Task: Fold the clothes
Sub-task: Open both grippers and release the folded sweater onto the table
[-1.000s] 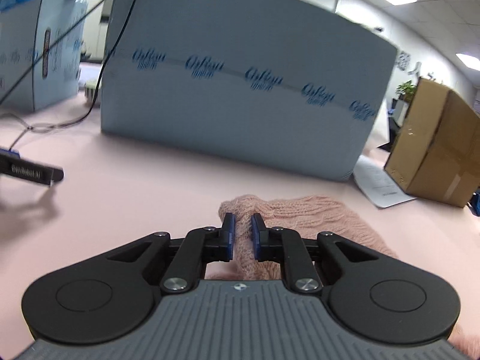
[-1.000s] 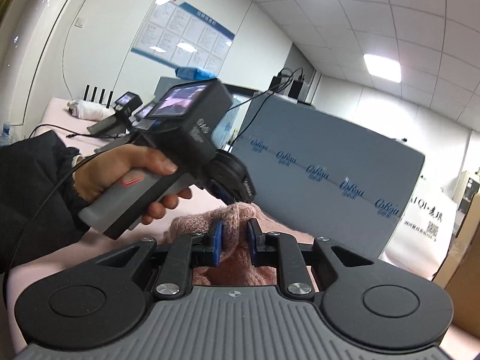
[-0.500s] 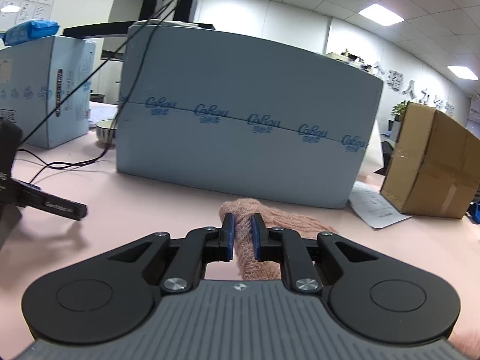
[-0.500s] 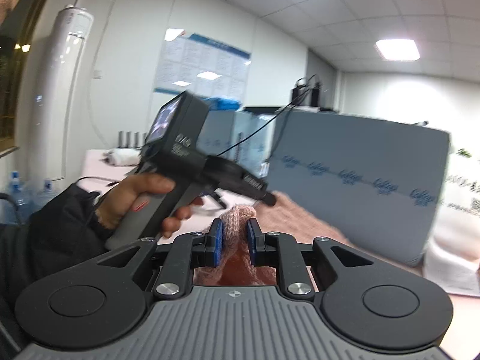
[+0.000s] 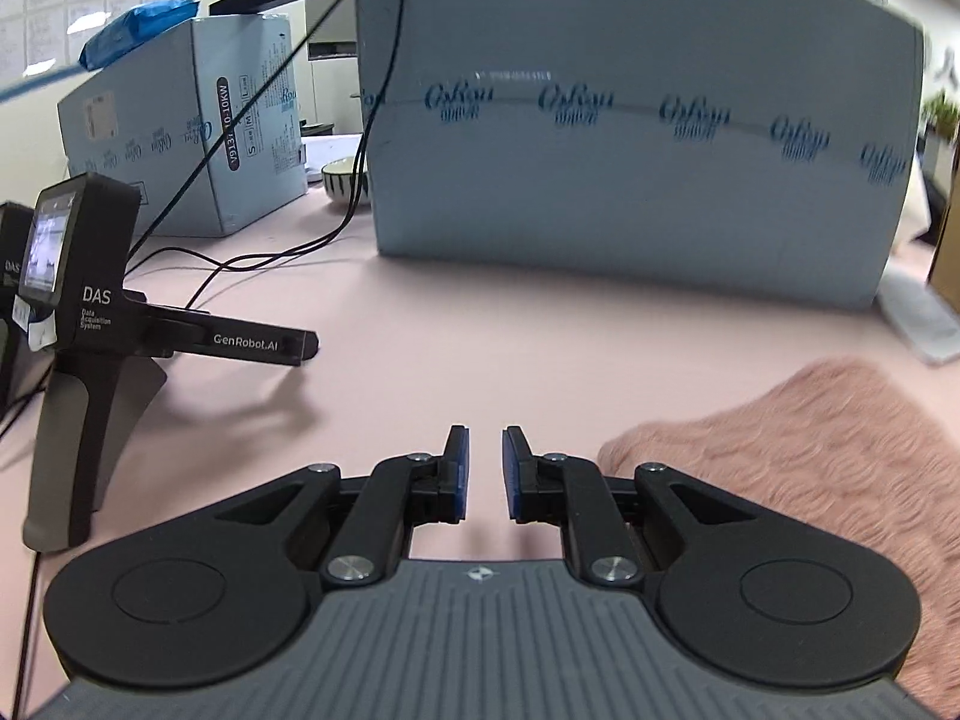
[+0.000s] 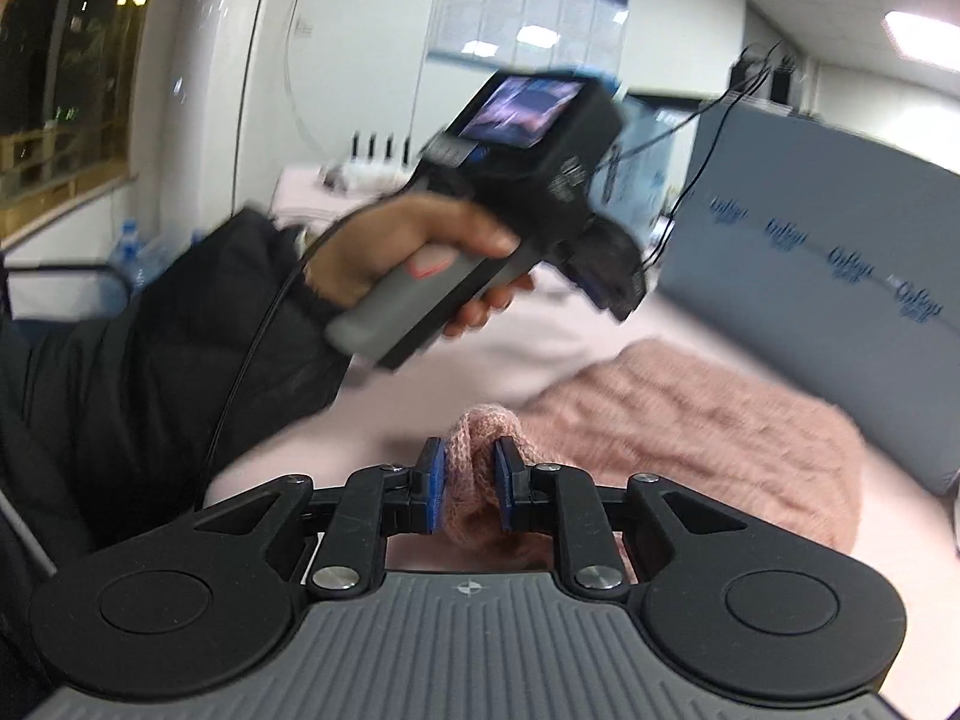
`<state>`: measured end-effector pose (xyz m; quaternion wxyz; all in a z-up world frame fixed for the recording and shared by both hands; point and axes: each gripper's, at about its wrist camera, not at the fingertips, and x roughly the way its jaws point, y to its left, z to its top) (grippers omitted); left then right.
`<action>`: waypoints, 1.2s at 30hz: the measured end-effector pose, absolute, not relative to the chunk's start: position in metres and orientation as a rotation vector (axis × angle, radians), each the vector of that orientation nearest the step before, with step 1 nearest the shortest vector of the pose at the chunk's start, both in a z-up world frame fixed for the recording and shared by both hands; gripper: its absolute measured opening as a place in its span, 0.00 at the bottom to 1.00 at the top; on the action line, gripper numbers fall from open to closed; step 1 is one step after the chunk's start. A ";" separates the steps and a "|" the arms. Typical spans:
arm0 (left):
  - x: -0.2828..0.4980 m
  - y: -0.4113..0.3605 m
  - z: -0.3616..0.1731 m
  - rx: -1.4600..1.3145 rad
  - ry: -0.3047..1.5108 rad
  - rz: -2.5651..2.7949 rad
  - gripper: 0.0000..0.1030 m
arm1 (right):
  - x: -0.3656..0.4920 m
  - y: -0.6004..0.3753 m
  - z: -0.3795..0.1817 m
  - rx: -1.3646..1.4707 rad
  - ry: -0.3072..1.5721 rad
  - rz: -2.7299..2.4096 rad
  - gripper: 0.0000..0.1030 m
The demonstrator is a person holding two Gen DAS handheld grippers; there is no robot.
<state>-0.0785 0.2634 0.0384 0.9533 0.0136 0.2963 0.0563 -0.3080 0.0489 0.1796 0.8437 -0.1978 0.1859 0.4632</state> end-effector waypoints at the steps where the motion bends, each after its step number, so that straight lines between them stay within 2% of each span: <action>1: -0.078 0.262 0.037 0.039 0.609 0.122 0.18 | -0.308 0.051 0.179 -0.430 0.399 0.984 0.34; 2: -0.078 0.262 0.037 0.049 0.613 0.131 0.38 | -0.309 0.052 0.178 -0.440 0.404 0.992 0.40; 3: -0.079 0.261 0.038 0.054 0.599 0.136 0.69 | -0.310 0.054 0.178 -0.451 0.403 1.002 0.43; 4: -0.082 0.260 0.039 0.058 0.571 0.141 0.82 | -0.313 0.055 0.178 -0.463 0.394 1.009 0.53; 5: -0.085 0.259 0.041 0.061 0.538 0.144 0.86 | -0.316 0.056 0.178 -0.476 0.386 1.016 0.67; 7: -0.093 0.257 0.045 0.070 0.467 0.141 0.86 | -0.321 0.058 0.179 -0.496 0.364 1.022 0.81; 13: -0.109 0.257 0.052 0.026 0.360 0.079 0.87 | -0.328 0.051 0.198 -0.477 0.272 1.001 0.83; 15: -0.114 0.259 0.055 0.002 0.324 0.077 0.87 | -0.328 0.045 0.210 -0.440 0.231 0.975 0.87; 17: -0.120 0.261 0.057 -0.020 0.275 0.092 0.87 | -0.327 0.036 0.224 -0.405 0.163 0.915 0.96; 21: -0.129 0.260 0.063 -0.048 0.199 0.083 0.88 | -0.312 0.015 0.243 -0.320 0.099 0.813 1.00; 24: -0.126 0.255 0.062 -0.026 0.232 0.035 0.88 | -0.293 0.004 0.248 -0.286 0.103 0.716 1.00; 25: -0.125 0.252 0.062 -0.012 0.241 0.022 0.88 | -0.287 0.002 0.246 -0.291 0.113 0.667 0.98; 27: -0.123 0.244 0.060 0.024 0.265 -0.015 0.88 | -0.273 -0.002 0.240 -0.283 0.173 0.629 0.74; 28: -0.121 0.240 0.058 0.038 0.280 -0.034 0.88 | -0.265 -0.004 0.237 -0.278 0.204 0.613 0.55; 29: -0.119 0.236 0.056 0.052 0.298 -0.054 0.88 | -0.260 -0.006 0.233 -0.269 0.238 0.617 0.40; 31: -0.114 0.228 0.050 0.083 0.340 -0.088 0.88 | -0.251 -0.009 0.225 -0.249 0.306 0.635 0.31; 36: -0.102 0.203 0.031 0.211 0.437 -0.122 0.88 | -0.249 -0.009 0.197 -0.328 0.388 0.687 0.31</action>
